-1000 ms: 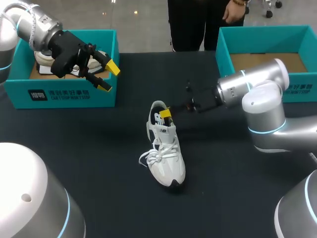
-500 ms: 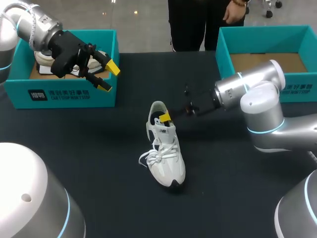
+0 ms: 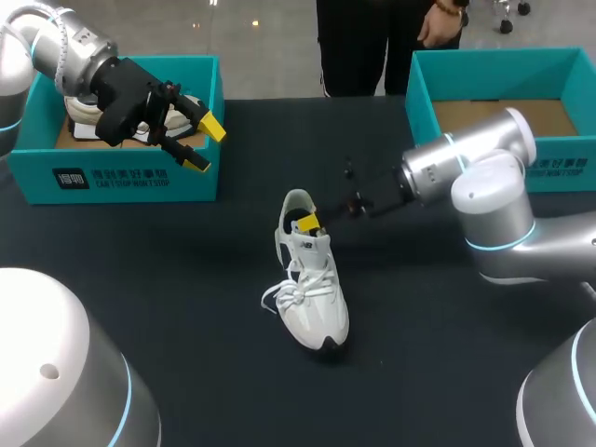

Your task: Take the shoe out of the shoebox, open the shoe tongue, remove and reinsert the insole, then place the shoe into the shoebox

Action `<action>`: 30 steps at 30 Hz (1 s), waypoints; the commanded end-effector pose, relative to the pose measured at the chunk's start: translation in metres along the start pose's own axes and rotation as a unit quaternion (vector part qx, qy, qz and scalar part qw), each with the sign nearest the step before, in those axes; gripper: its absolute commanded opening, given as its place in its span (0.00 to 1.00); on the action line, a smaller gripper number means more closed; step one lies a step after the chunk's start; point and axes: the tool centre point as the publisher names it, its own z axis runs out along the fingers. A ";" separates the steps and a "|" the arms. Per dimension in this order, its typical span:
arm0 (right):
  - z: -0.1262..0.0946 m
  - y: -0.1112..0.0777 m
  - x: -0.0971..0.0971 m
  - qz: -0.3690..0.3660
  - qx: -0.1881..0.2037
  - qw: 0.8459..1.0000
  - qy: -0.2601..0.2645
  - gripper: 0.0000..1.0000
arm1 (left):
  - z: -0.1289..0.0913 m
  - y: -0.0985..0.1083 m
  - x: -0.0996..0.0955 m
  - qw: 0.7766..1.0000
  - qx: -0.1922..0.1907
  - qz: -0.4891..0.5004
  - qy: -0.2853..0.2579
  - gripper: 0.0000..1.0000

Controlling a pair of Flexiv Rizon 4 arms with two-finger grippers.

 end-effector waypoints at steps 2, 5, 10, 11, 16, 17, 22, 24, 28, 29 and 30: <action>0.002 0.005 0.003 -0.008 0.010 1.000 -0.007 0.47 | 0.000 -0.001 0.000 1.000 0.000 0.000 0.002 1.00; -0.001 0.008 0.007 -0.012 0.012 1.000 -0.010 0.49 | 0.000 -0.001 0.000 1.000 0.000 0.000 0.002 1.00; -0.004 0.009 0.010 -0.019 0.016 1.000 -0.017 0.56 | 0.000 -0.001 0.000 1.000 0.000 0.000 0.002 1.00; -0.004 0.010 0.013 -0.020 0.016 1.000 -0.018 0.63 | 0.000 -0.001 0.000 1.000 0.000 0.000 0.002 1.00; -0.004 0.010 0.013 -0.021 0.016 1.000 -0.018 0.73 | 0.000 -0.001 0.000 1.000 0.000 0.000 0.002 1.00; -0.004 0.010 0.013 -0.021 0.016 0.999 -0.019 0.75 | 0.000 -0.001 0.000 1.000 0.000 0.000 0.002 1.00; -0.006 0.013 0.015 -0.028 0.022 0.999 -0.029 0.81 | 0.000 -0.001 0.000 1.000 0.000 0.000 0.002 1.00; -0.007 0.015 0.017 -0.030 0.023 0.999 -0.029 0.87 | 0.000 -0.001 0.000 1.000 0.000 0.000 0.002 1.00; -0.008 0.015 0.016 -0.031 0.025 0.999 -0.031 0.90 | 0.000 -0.001 0.000 1.000 0.000 0.000 0.002 1.00; -0.008 0.015 0.016 -0.031 0.024 0.999 -0.032 0.91 | 0.000 -0.001 0.000 1.000 0.000 0.000 0.002 1.00; -0.008 0.015 0.015 -0.031 0.024 0.999 -0.032 0.92 | 0.000 -0.001 0.000 1.000 0.000 0.000 0.002 1.00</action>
